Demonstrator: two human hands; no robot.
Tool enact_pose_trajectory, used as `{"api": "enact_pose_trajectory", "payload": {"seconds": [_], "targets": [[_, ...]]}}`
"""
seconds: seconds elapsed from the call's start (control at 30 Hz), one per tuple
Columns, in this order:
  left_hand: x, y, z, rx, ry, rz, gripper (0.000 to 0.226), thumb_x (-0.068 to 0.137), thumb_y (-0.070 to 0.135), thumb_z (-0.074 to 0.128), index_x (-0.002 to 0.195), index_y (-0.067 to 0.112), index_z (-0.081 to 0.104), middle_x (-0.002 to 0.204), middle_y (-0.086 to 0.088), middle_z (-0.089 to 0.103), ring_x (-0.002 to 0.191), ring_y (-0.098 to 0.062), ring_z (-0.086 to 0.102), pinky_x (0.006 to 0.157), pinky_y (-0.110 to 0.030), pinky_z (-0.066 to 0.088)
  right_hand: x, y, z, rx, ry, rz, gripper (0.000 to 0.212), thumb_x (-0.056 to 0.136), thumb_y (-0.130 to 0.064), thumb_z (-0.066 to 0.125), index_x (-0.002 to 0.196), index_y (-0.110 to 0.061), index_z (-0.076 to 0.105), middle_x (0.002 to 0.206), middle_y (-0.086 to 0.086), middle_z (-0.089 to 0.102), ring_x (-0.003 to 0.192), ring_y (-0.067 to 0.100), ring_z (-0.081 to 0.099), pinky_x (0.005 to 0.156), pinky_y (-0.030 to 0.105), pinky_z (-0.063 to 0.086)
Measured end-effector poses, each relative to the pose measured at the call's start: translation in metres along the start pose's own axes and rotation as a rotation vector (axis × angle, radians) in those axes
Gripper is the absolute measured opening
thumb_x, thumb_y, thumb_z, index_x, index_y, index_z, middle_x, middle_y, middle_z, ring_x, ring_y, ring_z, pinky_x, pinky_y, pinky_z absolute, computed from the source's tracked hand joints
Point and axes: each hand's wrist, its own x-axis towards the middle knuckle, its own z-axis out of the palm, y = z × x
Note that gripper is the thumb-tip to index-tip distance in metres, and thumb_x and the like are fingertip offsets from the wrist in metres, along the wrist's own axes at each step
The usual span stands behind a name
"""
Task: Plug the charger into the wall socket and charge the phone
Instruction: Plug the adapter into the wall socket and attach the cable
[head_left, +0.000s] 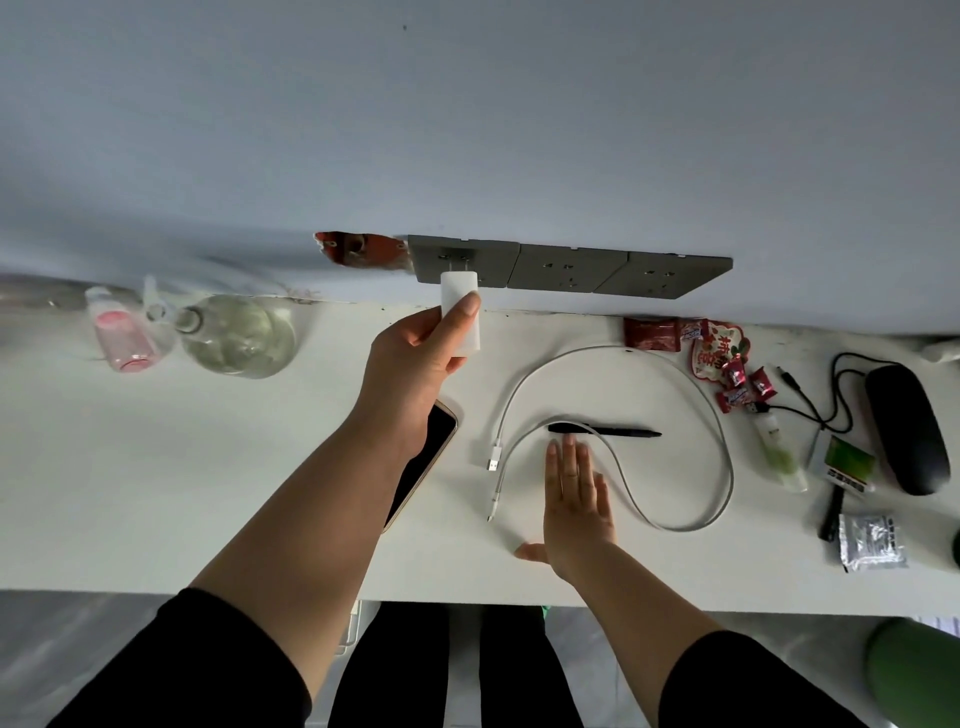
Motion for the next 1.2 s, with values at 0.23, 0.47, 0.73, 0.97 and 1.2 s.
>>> {"api": "enact_pose_trajectory", "payload": {"seconds": [0.23, 0.47, 0.73, 0.97, 1.2], "targets": [[-0.001, 0.003, -0.006, -0.016, 0.001, -0.021, 0.04, 0.057, 0.059, 0.075, 0.068, 0.021, 0.069, 0.077, 0.001, 0.063, 0.08, -0.01, 0.06, 0.092, -0.032, 0.055, 0.0, 0.0, 0.0, 0.003, -0.008, 0.001, 0.128, 0.074, -0.066, 0.062, 0.132, -0.016, -0.041, 0.139, -0.001, -0.047, 0.142, 0.026, -0.032, 0.119, 0.043, -0.009], [0.003, 0.007, -0.003, -0.029, -0.009, -0.02, 0.029, 0.059, 0.056, 0.075, 0.061, 0.027, 0.072, 0.071, 0.008, 0.064, 0.081, -0.008, 0.062, 0.083, -0.027, 0.055, 0.001, 0.001, 0.001, 0.0, -0.003, -0.002, 0.129, 0.073, -0.067, 0.06, 0.13, -0.016, -0.043, 0.137, 0.002, -0.05, 0.14, 0.025, -0.033, 0.119, 0.043, -0.01], [0.003, 0.01, -0.003, -0.068, -0.006, -0.064, 0.018, 0.073, 0.044, 0.075, 0.063, 0.029, 0.078, 0.07, 0.013, 0.071, 0.085, -0.009, 0.065, 0.082, -0.026, 0.054, 0.001, 0.0, 0.001, 0.004, 0.002, -0.005, 0.128, 0.073, -0.067, 0.061, 0.131, -0.017, -0.042, 0.138, 0.001, -0.049, 0.142, 0.026, -0.031, 0.119, 0.043, -0.009], [0.007, 0.017, -0.003, -0.043, 0.049, -0.055, 0.025, 0.062, 0.049, 0.079, 0.06, 0.025, 0.071, 0.076, 0.003, 0.061, 0.08, -0.013, 0.06, 0.086, -0.031, 0.052, 0.0, 0.001, 0.002, 0.003, -0.003, -0.007, 0.128, 0.074, -0.067, 0.06, 0.131, -0.017, -0.042, 0.139, 0.002, -0.049, 0.142, 0.026, -0.032, 0.119, 0.043, -0.009], [0.013, 0.025, 0.003, -0.014, 0.08, -0.104, 0.04, 0.06, 0.051, 0.077, 0.072, 0.016, 0.062, 0.077, -0.002, 0.057, 0.079, -0.017, 0.057, 0.085, -0.033, 0.053, 0.0, 0.002, 0.002, 0.005, -0.008, -0.014, 0.127, 0.074, -0.067, 0.059, 0.131, -0.017, -0.042, 0.137, 0.001, -0.049, 0.142, 0.026, -0.032, 0.119, 0.043, -0.01]]}}
